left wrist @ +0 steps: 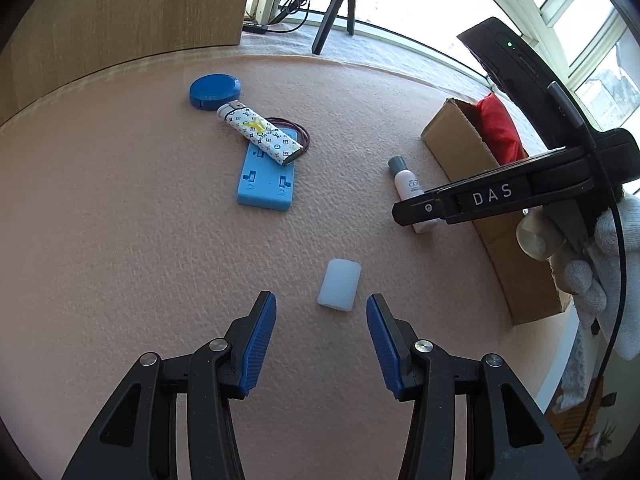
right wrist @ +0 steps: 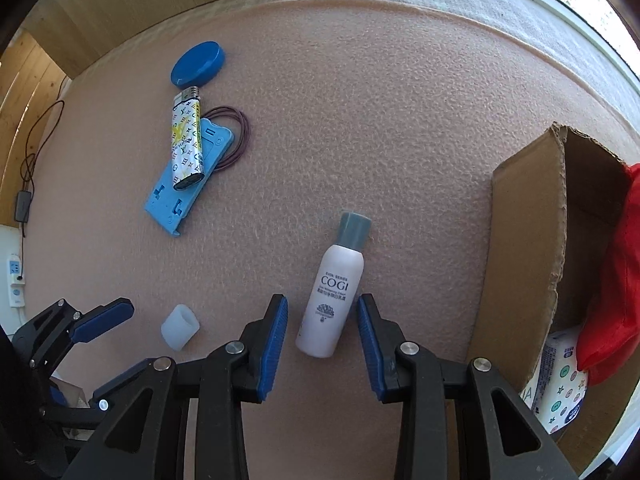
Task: Organize objects
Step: 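Carry the COGI bottle into the box with the right tool while the left tool carries the cube there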
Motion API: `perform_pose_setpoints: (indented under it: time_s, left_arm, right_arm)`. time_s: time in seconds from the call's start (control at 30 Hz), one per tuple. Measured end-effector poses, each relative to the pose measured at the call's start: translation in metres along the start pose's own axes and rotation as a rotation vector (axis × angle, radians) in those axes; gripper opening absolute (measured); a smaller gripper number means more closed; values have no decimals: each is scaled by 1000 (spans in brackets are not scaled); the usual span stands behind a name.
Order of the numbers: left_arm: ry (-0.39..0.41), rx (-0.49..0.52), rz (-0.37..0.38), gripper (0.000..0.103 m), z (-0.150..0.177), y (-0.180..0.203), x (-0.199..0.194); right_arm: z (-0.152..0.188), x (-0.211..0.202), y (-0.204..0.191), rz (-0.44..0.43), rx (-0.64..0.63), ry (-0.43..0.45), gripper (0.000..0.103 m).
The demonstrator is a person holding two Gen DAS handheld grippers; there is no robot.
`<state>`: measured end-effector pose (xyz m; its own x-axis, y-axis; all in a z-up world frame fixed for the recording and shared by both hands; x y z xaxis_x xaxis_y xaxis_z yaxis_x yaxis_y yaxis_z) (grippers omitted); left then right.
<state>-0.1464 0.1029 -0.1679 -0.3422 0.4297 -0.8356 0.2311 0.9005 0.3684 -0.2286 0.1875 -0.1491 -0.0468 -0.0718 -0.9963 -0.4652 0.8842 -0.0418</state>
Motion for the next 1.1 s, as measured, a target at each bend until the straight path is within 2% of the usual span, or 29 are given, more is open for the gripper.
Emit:
perform_pose_setpoints:
  time_s: [0.07,0.27,0.4,0.5,0.63,0.9,1.1]
  left_arm:
    - [-4,6,0,51,0,2,2]
    - [-31,39,-14,50,-2,10,16]
    - [-42,73,-37,50,-4,16,23]
    - [-44,83,-40,41,-4,19,25]
    - [-38,72,-47,22,-6,16,27]
    - [-24,30,-33,15,-8,11,23]
    - [11,7,-8,14,-15,19,9]
  right_arm:
    - [10,1,-3,31,-5,25,33]
    - [16,-4,10,13,80,76,32]
    - [19,-6,16,34,79,106,21]
    - [24,-9,22,14,95,118,19]
    - [32,-12,26,-11,101,137,19]
    - [62,-29,42,-88,137,185,19]
    - [99,-73,60,-140,161,266,19]
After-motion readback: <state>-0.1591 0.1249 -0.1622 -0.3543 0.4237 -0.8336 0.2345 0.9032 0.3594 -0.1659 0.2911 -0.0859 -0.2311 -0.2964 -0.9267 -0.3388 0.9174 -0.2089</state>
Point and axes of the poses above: each gripper's, at about its wrist camera, not at the fingertips, and x roughly the way its jaws point, y to its right, z to its underside, the point moved 4 cm from there along x, roughly the way its jaws point, and after that the axes turned 4 degrees about z, right-handed, at the moved point
